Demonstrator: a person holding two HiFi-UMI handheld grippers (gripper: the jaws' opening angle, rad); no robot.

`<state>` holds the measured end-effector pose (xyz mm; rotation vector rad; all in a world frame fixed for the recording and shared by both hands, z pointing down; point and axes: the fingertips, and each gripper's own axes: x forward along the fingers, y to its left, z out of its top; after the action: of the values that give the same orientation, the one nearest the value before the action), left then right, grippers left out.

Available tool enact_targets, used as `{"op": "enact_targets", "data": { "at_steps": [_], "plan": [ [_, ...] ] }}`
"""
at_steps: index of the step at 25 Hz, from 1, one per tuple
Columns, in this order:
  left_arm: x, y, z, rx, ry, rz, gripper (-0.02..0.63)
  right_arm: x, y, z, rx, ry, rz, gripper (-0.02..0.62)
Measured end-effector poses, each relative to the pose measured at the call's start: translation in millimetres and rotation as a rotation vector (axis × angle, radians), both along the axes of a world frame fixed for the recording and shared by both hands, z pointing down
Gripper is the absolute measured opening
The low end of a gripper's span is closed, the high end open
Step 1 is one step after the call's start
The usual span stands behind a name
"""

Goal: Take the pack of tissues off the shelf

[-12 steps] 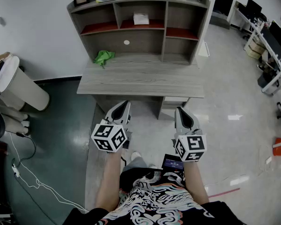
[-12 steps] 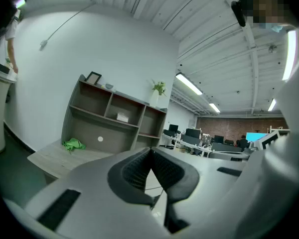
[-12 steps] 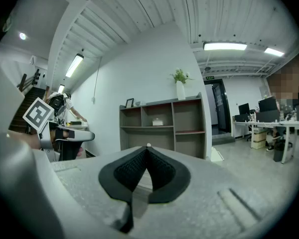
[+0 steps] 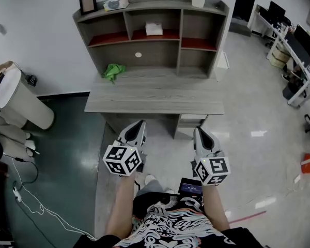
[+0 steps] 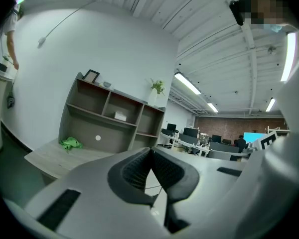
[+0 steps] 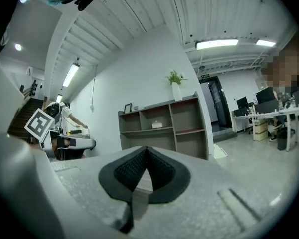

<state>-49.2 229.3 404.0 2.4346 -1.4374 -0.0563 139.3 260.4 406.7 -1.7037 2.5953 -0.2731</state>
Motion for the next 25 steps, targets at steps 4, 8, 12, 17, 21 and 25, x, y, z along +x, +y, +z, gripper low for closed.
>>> {"op": "enact_targets", "data": {
  "at_steps": [4,8,12,17,21,25],
  "plan": [
    [0.6,-1.6,-7.2,0.014,0.001,0.005,0.008,-2.9,-3.0,-3.8,0.005,0.021,-0.011,0.005],
    [-2.5,0.9,-10.0,0.021,-0.003,-0.003,0.008,-8.3,-3.3,-4.5,0.011,0.01,-0.026,0.005],
    [-8.2,-1.6,-8.4,0.017,-0.007,-0.012,0.008,-14.1,-8.3,-2.2,0.009,0.011,-0.037,0.005],
    [-15.3,-22.9,-8.3,0.015,-0.003,-0.027,0.008,-17.1,-32.8,-2.9,0.008,-0.008,-0.038,0.005],
    [-21.3,-52.8,-0.9,0.01,0.009,-0.03,0.008,-22.5,-64.4,4.7,0.0,-0.02,-0.048,0.005],
    [-30.2,-108.3,7.2,0.001,0.029,-0.024,0.008,-32.5,-114.7,14.6,-0.012,0.007,-0.047,0.005]
  ]
}}
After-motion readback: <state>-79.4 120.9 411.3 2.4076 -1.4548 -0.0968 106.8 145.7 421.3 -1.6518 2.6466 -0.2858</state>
